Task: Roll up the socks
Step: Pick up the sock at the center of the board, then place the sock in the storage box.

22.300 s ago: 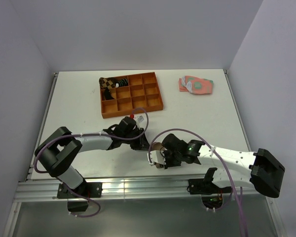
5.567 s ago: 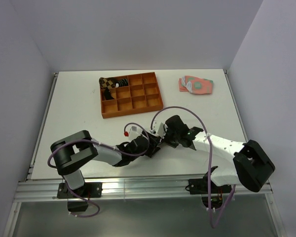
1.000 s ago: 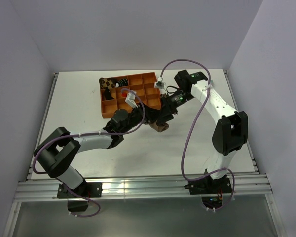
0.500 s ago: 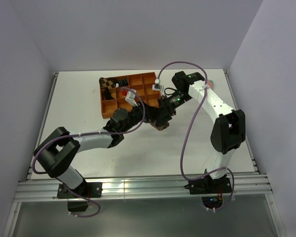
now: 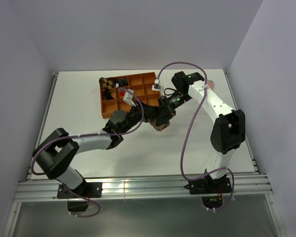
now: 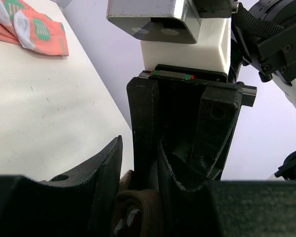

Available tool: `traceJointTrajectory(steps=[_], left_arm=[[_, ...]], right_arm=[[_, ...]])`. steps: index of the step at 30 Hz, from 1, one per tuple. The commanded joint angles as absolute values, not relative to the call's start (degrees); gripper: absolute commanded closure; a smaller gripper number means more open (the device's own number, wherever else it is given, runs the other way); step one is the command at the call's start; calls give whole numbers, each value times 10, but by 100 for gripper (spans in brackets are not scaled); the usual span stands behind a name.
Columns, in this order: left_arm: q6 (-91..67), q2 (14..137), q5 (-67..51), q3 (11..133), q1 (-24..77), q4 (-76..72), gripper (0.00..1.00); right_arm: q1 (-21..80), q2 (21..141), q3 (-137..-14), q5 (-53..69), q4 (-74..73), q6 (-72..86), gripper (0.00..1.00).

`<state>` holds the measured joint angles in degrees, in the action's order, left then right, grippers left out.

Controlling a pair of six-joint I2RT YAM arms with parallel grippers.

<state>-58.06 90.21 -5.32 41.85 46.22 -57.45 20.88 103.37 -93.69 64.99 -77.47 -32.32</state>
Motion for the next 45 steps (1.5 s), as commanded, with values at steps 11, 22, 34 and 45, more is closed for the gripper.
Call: traceJointTrajectory(steps=[11,22,34,45], left_arm=[[-581,796,112,394,463,-478,48],[-610,737,169,380,462,-332,44],[-705,663,98,371,463,-227,43],[-738,729,106,382,514,-329,41]], right_arm=[[214,993,-933,617,-765,-307,100],[214,979,-932,591,-723,-280,100],[217,919,-895,470,-613,-236,100],[236,911,-892,448,-599,-221,100]])
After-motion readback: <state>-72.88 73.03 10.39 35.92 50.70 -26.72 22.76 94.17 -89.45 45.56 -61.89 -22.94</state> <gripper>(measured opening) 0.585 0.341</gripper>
